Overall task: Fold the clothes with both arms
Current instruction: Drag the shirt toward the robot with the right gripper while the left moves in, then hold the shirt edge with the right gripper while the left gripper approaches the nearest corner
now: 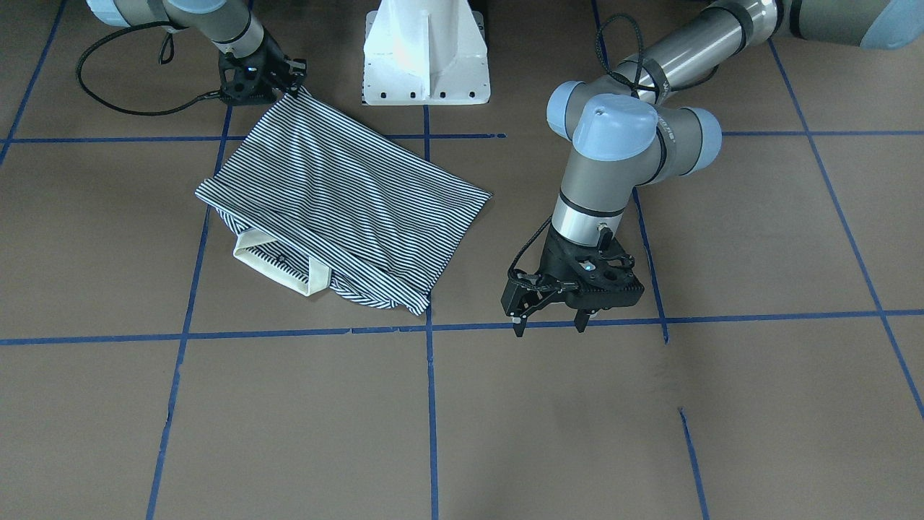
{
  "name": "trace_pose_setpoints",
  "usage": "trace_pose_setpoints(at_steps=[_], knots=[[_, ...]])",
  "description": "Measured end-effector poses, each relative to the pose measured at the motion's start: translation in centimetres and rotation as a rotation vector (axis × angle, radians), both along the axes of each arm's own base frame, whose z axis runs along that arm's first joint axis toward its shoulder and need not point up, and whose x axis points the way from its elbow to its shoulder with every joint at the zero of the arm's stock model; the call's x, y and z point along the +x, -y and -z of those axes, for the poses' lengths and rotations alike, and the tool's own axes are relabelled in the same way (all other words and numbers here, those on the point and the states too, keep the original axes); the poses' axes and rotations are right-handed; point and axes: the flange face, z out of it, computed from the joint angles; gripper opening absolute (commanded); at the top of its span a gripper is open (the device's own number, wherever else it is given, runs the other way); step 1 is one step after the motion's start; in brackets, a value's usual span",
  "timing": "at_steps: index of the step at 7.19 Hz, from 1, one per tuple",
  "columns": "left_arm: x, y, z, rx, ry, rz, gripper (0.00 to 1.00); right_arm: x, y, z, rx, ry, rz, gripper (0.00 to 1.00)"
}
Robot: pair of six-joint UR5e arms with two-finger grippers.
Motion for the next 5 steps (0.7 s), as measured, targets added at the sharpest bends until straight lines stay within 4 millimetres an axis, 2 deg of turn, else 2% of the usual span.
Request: trace_pose_setpoints(at_steps=[1, 2, 3, 5], knots=[[0.8, -0.8, 0.0, -0.003, -0.004, -0.022, 1.00, 0.0, -0.2, 0.5, 0.011, 0.009, -0.007, 1.00], [2.2, -2.5, 0.1, -0.036, -0.026, -0.062, 1.00, -0.1, 0.7, 1.3, 0.047, 0.022, -0.059, 1.00], [3.7, -5.2, 0.7, -0.110, -0.061, -0.097, 1.00, 0.1, 2.9, 2.6, 0.091, 0.049, -0.140, 1.00], [6.6, -13.3, 2.7, -0.310, -0.090, -0.122, 0.98, 2.5, 8.9, 5.5, 0.151, 0.116, -0.287, 1.00]])
